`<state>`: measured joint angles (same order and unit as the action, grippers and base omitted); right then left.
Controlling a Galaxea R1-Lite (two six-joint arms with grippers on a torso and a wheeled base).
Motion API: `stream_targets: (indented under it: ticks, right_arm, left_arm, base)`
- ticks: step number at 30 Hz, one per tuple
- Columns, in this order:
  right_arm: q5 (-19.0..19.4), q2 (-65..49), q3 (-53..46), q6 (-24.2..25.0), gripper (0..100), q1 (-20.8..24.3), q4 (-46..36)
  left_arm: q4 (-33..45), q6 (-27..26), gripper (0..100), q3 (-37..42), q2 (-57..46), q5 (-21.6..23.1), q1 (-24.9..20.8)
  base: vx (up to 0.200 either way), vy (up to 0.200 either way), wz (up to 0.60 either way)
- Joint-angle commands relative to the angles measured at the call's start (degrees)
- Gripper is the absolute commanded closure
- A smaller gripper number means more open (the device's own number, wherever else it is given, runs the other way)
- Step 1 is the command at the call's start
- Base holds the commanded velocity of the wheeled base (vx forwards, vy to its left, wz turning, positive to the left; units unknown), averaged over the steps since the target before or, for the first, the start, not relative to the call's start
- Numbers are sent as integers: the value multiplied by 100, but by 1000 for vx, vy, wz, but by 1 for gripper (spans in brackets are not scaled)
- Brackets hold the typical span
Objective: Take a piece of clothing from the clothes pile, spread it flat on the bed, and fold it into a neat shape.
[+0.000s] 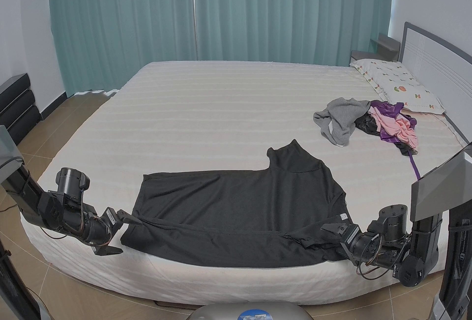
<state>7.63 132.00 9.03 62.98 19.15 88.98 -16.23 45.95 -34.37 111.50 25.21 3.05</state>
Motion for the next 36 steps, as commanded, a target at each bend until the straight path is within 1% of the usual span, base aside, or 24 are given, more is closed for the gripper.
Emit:
stream_targets:
  ticks: [1,5,6,11,12,17,24,27,31,36]
  right_arm:
    - [2,177,90,-5,0,-69,85]
    - [-104,300,204,-5,0,-69,85]
    - [-218,335,222,-13,0,-52,85]
    - [-289,370,292,-13,0,-34,85]
    - [-289,379,301,-5,100,-34,85]
    - [-394,353,292,-5,100,-34,85]
    - [-394,124,230,22,100,-17,85]
    - [-368,-166,99,57,100,-8,76]
    - [-306,-605,-60,277,100,80,76]
    - [-297,-843,-218,277,100,203,76]
  left_arm:
    - [5,2,0,0,13,-7,3]
    - [-3,2,0,0,13,-7,3]
    - [-3,2,0,0,13,-7,3]
    - [5,2,0,0,13,-7,3]
    - [-3,2,0,0,4,-7,3]
    - [-3,2,0,0,4,-7,3]
    - [-3,2,0,0,4,-7,3]
    - [-3,2,0,0,4,-7,3]
    - [-3,2,0,0,13,-7,3]
    - [-3,-7,0,0,13,-7,3]
  base:
    - [0,0,0]
    - [0,0,0]
    - [0,0,0]
    - [0,0,0]
    - [0,0,0]
    - [0,0,0]
    - [0,0,0]
    - [0,0,0]
    - [0,0,0]
    - [0,0,0]
